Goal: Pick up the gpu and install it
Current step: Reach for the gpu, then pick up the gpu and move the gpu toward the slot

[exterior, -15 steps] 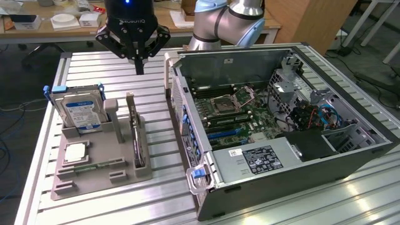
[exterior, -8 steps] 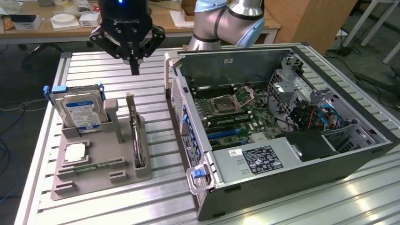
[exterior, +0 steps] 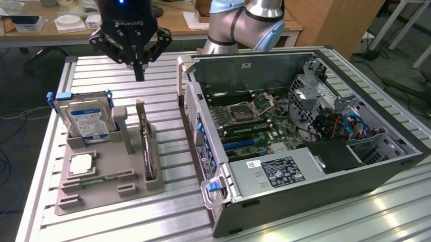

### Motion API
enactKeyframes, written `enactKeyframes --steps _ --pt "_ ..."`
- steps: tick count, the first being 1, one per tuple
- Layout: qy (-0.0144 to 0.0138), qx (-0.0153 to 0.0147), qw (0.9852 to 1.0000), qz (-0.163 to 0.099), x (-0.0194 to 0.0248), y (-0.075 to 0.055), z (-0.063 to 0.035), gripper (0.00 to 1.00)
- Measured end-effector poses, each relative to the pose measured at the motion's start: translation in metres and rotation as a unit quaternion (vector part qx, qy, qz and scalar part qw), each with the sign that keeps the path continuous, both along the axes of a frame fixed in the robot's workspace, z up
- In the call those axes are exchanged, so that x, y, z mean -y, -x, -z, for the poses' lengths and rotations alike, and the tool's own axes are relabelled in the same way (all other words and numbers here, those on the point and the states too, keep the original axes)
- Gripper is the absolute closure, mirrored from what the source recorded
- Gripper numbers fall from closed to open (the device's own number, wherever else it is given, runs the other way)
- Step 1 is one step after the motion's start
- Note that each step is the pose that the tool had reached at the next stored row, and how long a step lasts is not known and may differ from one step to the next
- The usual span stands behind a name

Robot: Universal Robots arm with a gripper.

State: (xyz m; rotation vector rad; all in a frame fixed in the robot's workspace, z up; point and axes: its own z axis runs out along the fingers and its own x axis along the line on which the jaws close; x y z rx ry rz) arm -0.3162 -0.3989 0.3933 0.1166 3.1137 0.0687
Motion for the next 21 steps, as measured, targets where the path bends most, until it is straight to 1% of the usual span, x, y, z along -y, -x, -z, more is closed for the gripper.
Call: enactKeyframes --steps 5,17,18,19,20,21 --pt "0.0 0.0 1.0 0.0 0.0 0.0049 0.0 0.9" --pt "0.0 0.0 1.0 0.0 0.0 0.0049 0.0 0.9" --pt "0.0 0.0 1.0 0.0 0.0 0.0049 0.0 0.89" --pt "-0.0001 0.0 1.0 0.0 0.0 0.0049 0.0 0.83" --pt "0.0 0.0 1.0 0.0 0.0 0.0049 0.0 0.83" --pt "0.0 0.0 1.0 0.0 0.0 0.0049 0.0 0.77"
